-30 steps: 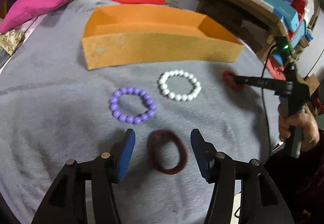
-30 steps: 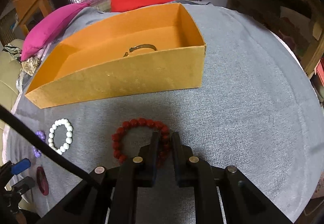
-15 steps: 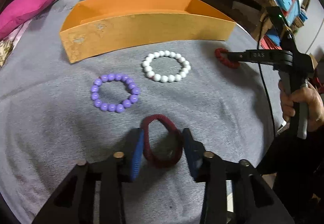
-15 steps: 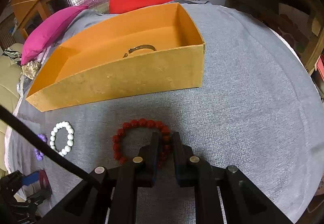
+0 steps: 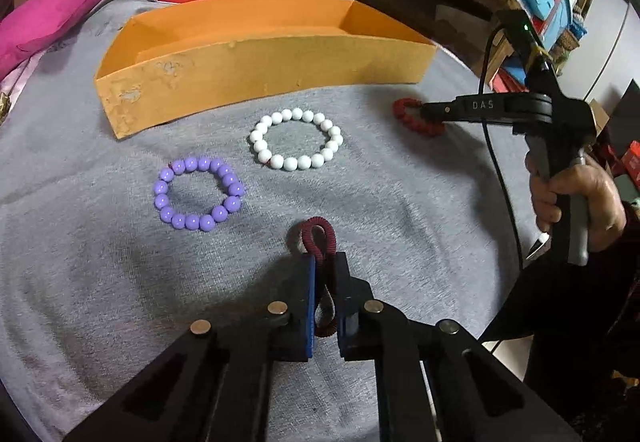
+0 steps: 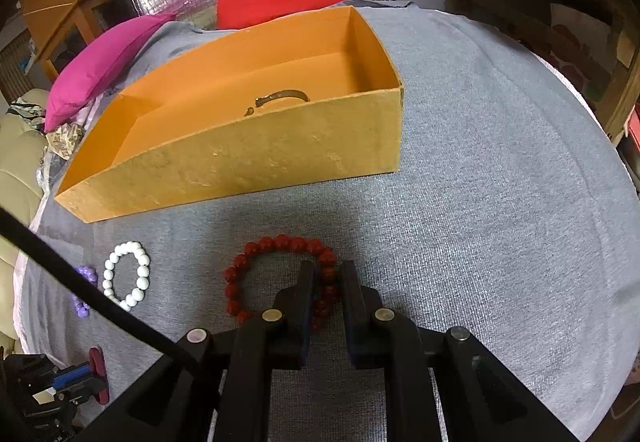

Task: Organize jewelry
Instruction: 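Close the right tool on the red bead bracelet while the left holds the bangle, then lift the red bead bracelet with the right tool while the left holds the bangle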

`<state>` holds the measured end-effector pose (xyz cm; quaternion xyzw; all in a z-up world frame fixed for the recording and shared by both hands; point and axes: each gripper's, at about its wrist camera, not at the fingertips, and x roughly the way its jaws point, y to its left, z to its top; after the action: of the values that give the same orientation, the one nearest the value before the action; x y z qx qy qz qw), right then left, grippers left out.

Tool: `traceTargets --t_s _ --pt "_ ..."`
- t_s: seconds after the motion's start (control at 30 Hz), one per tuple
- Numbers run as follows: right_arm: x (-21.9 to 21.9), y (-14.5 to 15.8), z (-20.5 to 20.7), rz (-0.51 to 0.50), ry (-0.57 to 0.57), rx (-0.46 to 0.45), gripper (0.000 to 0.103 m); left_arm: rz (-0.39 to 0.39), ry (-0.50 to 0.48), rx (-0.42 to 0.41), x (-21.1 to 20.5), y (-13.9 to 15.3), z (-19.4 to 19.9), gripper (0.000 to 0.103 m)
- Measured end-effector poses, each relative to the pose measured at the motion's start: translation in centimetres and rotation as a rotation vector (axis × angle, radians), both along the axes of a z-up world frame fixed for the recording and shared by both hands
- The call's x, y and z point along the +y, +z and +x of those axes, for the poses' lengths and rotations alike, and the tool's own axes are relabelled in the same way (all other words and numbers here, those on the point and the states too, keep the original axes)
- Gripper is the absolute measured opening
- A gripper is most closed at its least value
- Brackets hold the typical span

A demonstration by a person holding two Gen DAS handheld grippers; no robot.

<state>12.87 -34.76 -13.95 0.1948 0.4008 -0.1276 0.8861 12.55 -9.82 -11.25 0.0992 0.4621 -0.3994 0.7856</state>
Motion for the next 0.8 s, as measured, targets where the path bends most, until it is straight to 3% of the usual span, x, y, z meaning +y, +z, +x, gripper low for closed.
traceTargets --t_s 0.43,0.6,0.7,0.8 --pt "-1.0 1.7 -1.3 0.179 0.044 -0.143 0.014 -0.089 0.064 -0.035 0.4 1.7 0.6 0.009" --pt "-1.7 1.6 -1.4 0.182 0.012 -0.114 0.015 -0.067 0.083 -0.035 0.4 1.4 0.8 0.009" --pt "-1.9 1.3 -1.3 0.147 0.000 -0.080 0.028 -0.068 0.092 -0.029 0.4 1.3 0.9 0.009" --pt "-1.5 1.1 -1.2 0.115 0.007 -0.064 0.050 -0.065 0.091 -0.026 0.4 1.3 0.8 0.009"
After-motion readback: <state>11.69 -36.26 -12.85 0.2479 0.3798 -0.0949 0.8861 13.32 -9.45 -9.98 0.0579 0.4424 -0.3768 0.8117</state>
